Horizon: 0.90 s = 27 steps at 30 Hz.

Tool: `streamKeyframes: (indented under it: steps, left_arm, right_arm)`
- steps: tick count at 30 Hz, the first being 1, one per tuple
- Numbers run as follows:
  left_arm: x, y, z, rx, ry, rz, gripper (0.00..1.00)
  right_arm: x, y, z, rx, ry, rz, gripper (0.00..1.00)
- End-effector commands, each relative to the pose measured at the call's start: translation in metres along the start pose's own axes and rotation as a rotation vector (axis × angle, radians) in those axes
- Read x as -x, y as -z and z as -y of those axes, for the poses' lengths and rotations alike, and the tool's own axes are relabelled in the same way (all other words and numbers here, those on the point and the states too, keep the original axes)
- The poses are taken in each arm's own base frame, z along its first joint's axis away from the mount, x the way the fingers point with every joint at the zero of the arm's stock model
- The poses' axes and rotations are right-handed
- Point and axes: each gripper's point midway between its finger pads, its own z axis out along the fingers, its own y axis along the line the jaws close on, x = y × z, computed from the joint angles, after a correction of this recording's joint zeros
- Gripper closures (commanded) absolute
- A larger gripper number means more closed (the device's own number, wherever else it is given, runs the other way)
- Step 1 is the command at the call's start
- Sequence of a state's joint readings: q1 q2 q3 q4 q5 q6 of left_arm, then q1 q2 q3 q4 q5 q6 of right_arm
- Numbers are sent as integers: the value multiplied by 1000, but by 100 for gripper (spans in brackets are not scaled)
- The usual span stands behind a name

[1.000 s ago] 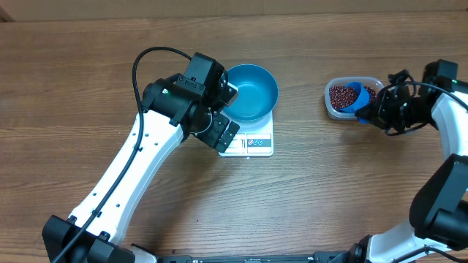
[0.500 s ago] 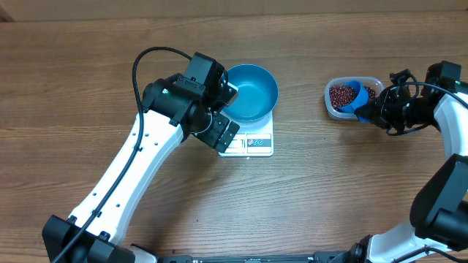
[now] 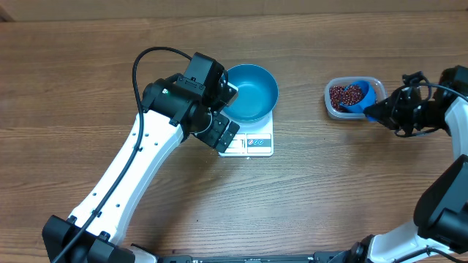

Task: Scoop item into bowl and weigh 150g on scale
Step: 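Drag the scoop through the beans and lift it out, right gripper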

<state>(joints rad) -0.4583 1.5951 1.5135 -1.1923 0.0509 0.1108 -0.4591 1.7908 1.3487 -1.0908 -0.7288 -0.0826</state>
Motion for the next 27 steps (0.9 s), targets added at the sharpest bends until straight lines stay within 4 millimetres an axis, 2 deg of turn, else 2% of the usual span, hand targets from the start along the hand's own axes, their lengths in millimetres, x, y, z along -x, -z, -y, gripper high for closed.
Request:
streamKeyframes:
  steps: [1,15,16,27]
  left_arm:
    - [3,7,3,0,-1,23,0]
    - [3,7,3,0,-1,23,1]
    - [3,7,3,0,-1,23,0]
    - [3,7,3,0,-1,23,1]
  right_arm:
    - [2,4,-6,66,18,16,96]
    - [2,19,-10,178,8,43,96]
    - [-1,20,-14,240,25,50,96]
    - [-12,18,-10,358,6,72,96]
